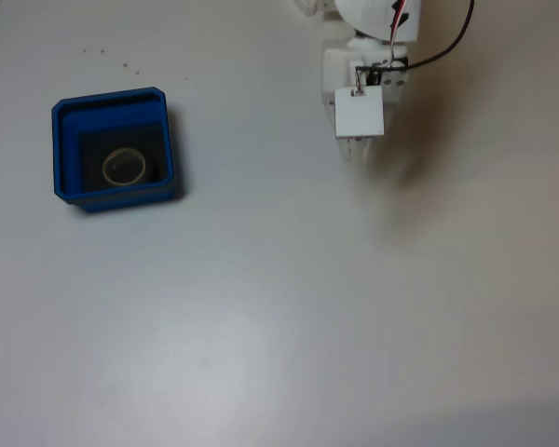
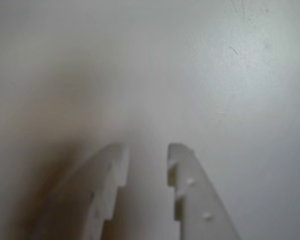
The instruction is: Pick the black tape roll and drop it in the blue box
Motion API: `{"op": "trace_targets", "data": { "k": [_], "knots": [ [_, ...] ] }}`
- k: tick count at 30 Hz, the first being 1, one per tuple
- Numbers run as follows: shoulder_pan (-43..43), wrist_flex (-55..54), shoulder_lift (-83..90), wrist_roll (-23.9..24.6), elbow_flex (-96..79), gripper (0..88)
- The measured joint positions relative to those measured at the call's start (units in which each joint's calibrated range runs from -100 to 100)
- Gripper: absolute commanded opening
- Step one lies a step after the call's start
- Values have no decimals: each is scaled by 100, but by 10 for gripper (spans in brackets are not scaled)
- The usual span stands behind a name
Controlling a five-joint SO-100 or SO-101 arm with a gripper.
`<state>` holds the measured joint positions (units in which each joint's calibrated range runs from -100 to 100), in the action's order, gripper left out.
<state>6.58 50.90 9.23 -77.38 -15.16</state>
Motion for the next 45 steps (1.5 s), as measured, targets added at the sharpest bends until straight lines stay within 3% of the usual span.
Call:
{"op": "trace_targets", "data": {
  "k": [9, 23, 45],
  "knots": [
    [-20, 0, 745, 0, -861, 15],
    [-920, 0, 2803, -8, -2987, 15],
    [-901, 0, 6689, -8, -6143, 15]
  ]
}}
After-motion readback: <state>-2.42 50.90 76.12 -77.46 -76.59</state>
